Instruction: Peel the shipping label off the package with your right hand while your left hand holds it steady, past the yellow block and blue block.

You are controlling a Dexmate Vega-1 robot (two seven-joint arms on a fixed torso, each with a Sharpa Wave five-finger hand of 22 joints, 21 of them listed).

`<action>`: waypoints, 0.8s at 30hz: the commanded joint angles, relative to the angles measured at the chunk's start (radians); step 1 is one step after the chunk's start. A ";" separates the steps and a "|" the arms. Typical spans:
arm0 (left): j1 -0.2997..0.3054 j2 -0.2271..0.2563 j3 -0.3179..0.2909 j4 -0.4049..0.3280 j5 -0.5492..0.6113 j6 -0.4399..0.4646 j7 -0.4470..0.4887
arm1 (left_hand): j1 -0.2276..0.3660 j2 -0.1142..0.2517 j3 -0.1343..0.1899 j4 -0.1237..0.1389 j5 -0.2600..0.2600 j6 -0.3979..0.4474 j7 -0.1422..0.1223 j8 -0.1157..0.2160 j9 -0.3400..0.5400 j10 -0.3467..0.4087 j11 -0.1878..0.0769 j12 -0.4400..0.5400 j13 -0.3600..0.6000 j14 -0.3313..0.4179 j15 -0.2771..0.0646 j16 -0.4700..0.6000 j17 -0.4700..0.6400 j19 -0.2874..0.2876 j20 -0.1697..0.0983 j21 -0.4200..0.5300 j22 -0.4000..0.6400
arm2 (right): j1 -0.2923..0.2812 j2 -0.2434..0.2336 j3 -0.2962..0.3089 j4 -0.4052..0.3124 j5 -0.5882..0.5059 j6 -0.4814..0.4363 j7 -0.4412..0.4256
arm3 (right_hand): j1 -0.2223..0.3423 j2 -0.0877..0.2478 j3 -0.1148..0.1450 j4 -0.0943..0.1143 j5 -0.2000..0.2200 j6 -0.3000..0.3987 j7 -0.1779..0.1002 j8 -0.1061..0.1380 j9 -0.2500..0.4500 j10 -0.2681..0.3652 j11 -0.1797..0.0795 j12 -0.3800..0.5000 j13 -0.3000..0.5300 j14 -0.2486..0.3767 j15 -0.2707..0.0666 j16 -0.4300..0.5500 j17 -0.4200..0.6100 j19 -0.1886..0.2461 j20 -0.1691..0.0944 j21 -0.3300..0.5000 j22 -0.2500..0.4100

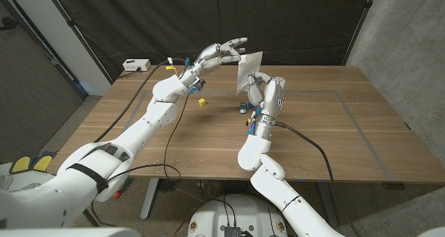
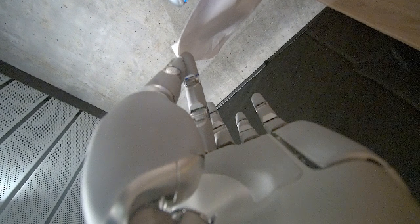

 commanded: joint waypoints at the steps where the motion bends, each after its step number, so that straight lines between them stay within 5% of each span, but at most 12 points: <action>1: -0.037 -0.028 0.009 0.091 -0.028 0.037 -0.082 | -0.003 0.002 0.008 0.000 0.003 0.044 -0.034 0.074 0.095 0.001 0.000 0.003 0.005 -0.007 -0.005 0.000 0.003 0.003 -0.003 0.010 0.002 | 0.019 -0.073 -0.040 -0.046 0.174 0.088 0.057 | -0.091 0.007 -0.046 0.026 -0.076 -0.019 0.003 -0.047 -0.039 -0.022 0.017 -0.028 -0.031 -0.026 -0.113 0.017 -0.013 -0.035 0.006 0.015 0.014; 12: -0.062 -0.044 0.020 0.127 -0.032 0.073 -0.153 | -0.002 0.003 0.011 -0.001 0.004 0.043 -0.024 0.077 0.102 0.001 0.001 0.003 0.006 -0.011 -0.003 -0.002 0.003 -0.001 -0.004 0.009 0.002 | 0.018 -0.104 -0.062 -0.089 0.203 0.062 0.066 | -0.127 0.008 -0.071 0.030 -0.148 0.000 0.012 -0.064 -0.061 -0.018 0.024 -0.023 -0.028 -0.028 -0.106 0.026 -0.034 -0.048 0.011 0.023 0.022; 24: -0.053 -0.038 0.026 0.082 -0.034 0.098 -0.194 | -0.004 0.004 0.014 0.000 0.005 0.039 -0.022 0.077 0.108 0.003 0.009 0.003 0.006 -0.014 0.001 -0.002 0.003 -0.005 -0.002 0.008 0.003 | 0.020 -0.119 -0.090 -0.126 0.162 -0.073 0.065 | -0.144 0.006 -0.087 0.026 -0.212 0.008 0.011 -0.078 -0.075 -0.020 0.026 -0.023 -0.030 -0.026 -0.095 0.039 -0.044 -0.052 0.016 0.027 0.028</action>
